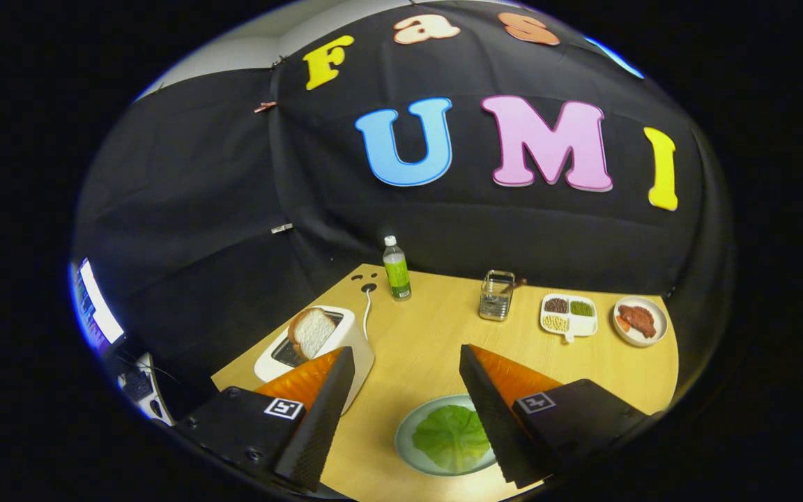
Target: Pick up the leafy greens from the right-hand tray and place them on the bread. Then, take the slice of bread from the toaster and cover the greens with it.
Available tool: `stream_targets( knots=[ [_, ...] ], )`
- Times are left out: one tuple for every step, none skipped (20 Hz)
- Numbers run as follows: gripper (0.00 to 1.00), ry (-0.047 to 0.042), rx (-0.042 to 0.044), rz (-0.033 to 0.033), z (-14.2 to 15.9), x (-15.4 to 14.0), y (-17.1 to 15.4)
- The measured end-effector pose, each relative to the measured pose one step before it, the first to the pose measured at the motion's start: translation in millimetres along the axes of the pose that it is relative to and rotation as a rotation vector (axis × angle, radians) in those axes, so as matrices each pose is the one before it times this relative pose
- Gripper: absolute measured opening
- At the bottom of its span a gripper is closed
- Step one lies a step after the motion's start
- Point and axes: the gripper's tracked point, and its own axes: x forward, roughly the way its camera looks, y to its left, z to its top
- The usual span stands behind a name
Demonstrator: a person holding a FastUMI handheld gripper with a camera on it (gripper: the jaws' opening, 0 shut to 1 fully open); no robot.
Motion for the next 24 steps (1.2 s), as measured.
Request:
stream_targets(
  knots=[
    [0.95,-0.02652,-0.05497,0.01828,13.7,2.99,11.06],
    [0.94,-0.01701,-0.04508,0.01957,10.47,2.42,15.12],
    [0.95,-0.0114,-0.02579,0.02374,10.47,4.3,15.24],
    [0.94,-0.00783,-0.01005,0.02175,8.2,5.19,15.46],
    [0.94,-0.00572,-0.00027,0.0195,6.86,6.96,13.24],
    [0.94,-0.00081,0.00678,0.0109,3.99,7.2,9.15],
    [0.94,0.00232,0.01196,0.01063,1.68,8.45,8.79],
    [0.93,0.00447,0.011,0.0002,0.62,9.07,5.75],
    [0.93,0.00663,0.01055,-0.00436,-0.46,7.84,4.46],
    [0.94,0.00583,0.00843,-0.00138,-0.79,8.17,4.83],
    [0.94,0.01046,0.0057,-0.00161,-1.49,8.44,4.36],
    [0.94,0.01279,0.00238,-0.00336,-3.67,8.91,3.87],
    [0.93,0.01282,-0.00049,-0.00569,-3.7,7.83,2.24],
    [0.93,0.01147,-0.00174,-0.00562,-3.57,8.16,4.52],
    [0.94,0.01582,-0.00358,-0.00828,-4.09,9.65,2.85],
    [0.94,0.015,-0.00655,-0.01052,-5.42,9.72,1.52],
    [0.94,0.02269,-0.00393,-0.00855,-6.97,8.81,1.75],
    [0.94,0.02376,0.0005,-0.0029,-6.85,9.87,5.84],
    [0.94,0.01563,0.00453,-0.00399,-4.85,9.14,3.53],
    [0.94,0.01423,0.00297,-0.00728,-5.11,11.35,2.18],
    [0.94,0.01483,-0.00174,-0.01379,-6.1,9.57,-0.45],
    [0.94,0.019,-0.00198,-0.01468,-7.05,8.56,-0.66],
    [0.94,0.0184,0.00376,-0.00804,-6.52,8.08,1.49],
    [0.94,0.01694,0.00485,-0.00782,-6.72,8.83,1.33]
  ],
)
